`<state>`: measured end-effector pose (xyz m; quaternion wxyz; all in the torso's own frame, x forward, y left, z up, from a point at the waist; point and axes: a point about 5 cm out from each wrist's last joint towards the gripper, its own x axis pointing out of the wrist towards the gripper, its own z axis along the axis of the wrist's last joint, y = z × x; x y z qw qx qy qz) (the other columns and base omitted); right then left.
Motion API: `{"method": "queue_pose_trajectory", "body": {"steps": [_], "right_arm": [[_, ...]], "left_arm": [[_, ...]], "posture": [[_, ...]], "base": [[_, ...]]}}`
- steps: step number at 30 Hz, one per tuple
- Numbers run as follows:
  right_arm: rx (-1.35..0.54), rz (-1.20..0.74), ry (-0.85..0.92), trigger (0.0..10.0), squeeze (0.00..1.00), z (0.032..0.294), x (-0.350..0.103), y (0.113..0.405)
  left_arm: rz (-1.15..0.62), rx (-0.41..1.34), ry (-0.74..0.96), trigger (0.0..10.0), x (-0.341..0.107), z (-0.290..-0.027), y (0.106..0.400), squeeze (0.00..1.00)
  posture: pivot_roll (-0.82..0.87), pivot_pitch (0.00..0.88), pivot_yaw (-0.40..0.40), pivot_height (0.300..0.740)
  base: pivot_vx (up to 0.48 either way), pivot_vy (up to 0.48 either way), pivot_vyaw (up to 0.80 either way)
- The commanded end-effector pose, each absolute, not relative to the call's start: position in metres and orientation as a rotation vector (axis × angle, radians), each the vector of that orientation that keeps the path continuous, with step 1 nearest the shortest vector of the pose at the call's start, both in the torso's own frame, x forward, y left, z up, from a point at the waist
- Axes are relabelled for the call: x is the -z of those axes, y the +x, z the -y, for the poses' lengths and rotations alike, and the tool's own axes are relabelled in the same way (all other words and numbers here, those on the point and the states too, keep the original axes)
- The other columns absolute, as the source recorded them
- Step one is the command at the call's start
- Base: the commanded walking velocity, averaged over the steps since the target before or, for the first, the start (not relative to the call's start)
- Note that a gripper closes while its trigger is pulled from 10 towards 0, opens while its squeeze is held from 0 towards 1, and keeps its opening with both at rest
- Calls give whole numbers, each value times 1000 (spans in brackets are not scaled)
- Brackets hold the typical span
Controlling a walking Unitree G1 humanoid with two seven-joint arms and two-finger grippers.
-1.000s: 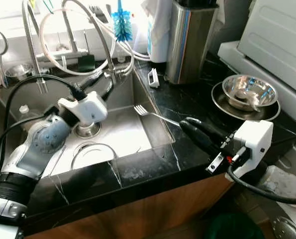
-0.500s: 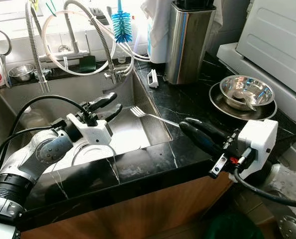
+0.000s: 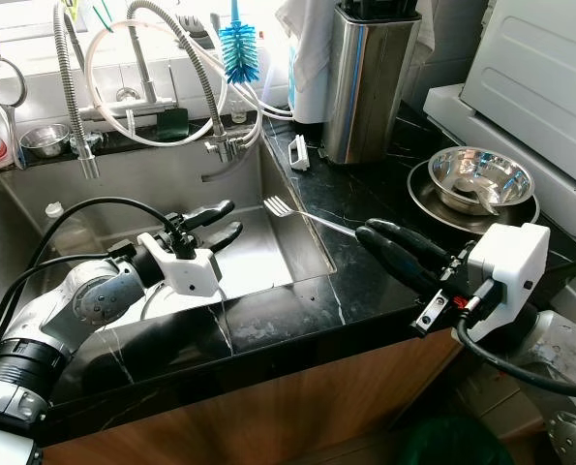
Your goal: Kitchen organization
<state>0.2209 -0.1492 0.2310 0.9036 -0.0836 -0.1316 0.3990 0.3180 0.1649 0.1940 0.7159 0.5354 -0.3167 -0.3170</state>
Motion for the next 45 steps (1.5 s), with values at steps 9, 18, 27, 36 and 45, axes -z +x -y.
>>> {"method": "queue_pose_trajectory", "body": {"steps": [9,18,27,36,45], "right_arm": [[-896,291,-128,10000,0,136,-234,216],[-905,285,-107,10000,0,133,-231,215],[-912,282,-97,10000,0,130,-229,216],[-908,278,-96,10000,0,131,-229,216],[-906,276,-101,10000,0,130,-228,218]], "left_arm": [[728,752,1158,10000,-197,-150,319,0],[763,768,1104,10000,-201,-138,316,0],[785,767,1074,5412,-206,-133,314,0],[776,779,1058,0,-204,-130,312,0],[766,801,1059,0,-203,-129,311,0]], "posture": [[29,31,35,740],[31,37,36,740],[32,37,36,740],[31,36,36,740],[32,36,36,740]], "base": [[0,0,0],[0,0,0],[0,0,0],[0,0,0],[0,0,0]]}}
